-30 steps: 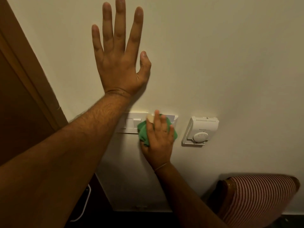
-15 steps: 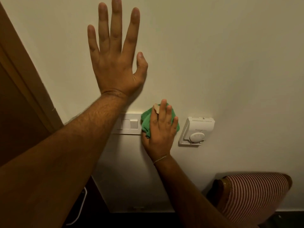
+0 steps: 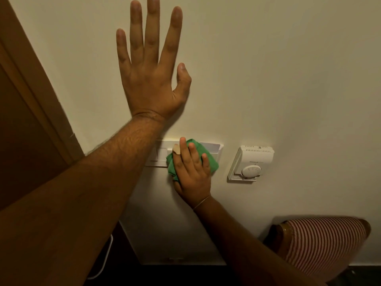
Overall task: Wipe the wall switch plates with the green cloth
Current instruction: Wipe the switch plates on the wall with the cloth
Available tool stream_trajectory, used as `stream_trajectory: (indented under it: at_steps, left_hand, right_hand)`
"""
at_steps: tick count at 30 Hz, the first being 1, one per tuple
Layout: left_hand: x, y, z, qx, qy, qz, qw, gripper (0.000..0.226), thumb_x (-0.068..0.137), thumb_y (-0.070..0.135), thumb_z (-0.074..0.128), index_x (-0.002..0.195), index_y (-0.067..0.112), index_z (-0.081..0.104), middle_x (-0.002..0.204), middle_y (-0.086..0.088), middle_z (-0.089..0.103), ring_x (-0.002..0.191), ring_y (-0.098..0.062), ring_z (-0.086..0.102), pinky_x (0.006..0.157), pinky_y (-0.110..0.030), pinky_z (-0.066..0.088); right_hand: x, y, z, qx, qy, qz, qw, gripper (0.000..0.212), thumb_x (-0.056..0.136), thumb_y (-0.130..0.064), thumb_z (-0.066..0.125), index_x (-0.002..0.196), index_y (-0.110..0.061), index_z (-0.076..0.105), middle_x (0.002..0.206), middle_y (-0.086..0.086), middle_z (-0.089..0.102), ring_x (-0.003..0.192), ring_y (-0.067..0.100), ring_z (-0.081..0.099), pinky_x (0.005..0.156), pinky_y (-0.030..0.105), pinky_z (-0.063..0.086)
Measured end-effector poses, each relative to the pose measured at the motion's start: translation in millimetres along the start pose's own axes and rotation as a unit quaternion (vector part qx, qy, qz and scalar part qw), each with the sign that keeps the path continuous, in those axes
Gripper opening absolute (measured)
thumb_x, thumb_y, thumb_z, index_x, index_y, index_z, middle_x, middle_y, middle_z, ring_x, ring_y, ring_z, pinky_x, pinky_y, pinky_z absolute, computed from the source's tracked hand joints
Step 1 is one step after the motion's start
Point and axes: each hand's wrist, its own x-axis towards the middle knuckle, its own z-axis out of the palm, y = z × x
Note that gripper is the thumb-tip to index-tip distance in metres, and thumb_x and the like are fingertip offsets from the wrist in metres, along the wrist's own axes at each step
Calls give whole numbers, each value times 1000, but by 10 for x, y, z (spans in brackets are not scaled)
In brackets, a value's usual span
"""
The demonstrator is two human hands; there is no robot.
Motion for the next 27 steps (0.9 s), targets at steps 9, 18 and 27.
stream_trajectory:
  at_steps: [9,18,27]
  left_hand:
    - [-8,11,-4,7,-3,1,1000,79,102,45,60,173,20,37,176,-25,37,163,-48,32,134,-67,19]
    - [-15,4,10,0,1,2,1000,83,100,45,61,175,22,33,178,-22,34,165,-45,29,135,-65,18]
    - [-23,-6,2,-7,-1,4,1000,85,99,44,63,175,22,31,178,-21,32,166,-45,28,135,-64,16]
  right_hand:
    - [-44,239,-71,10,19,139,990,96,98,-52,57,175,-26,6,183,-1,-7,170,24,-4,136,50,-3]
    - [-208,138,38,-38,-3,40,998,99,94,-43,56,175,-23,4,183,5,-4,170,29,-4,135,53,-7]
    - [141,220,-40,20,58,185,981,85,105,-49,58,175,-32,12,183,2,0,169,31,4,134,58,3]
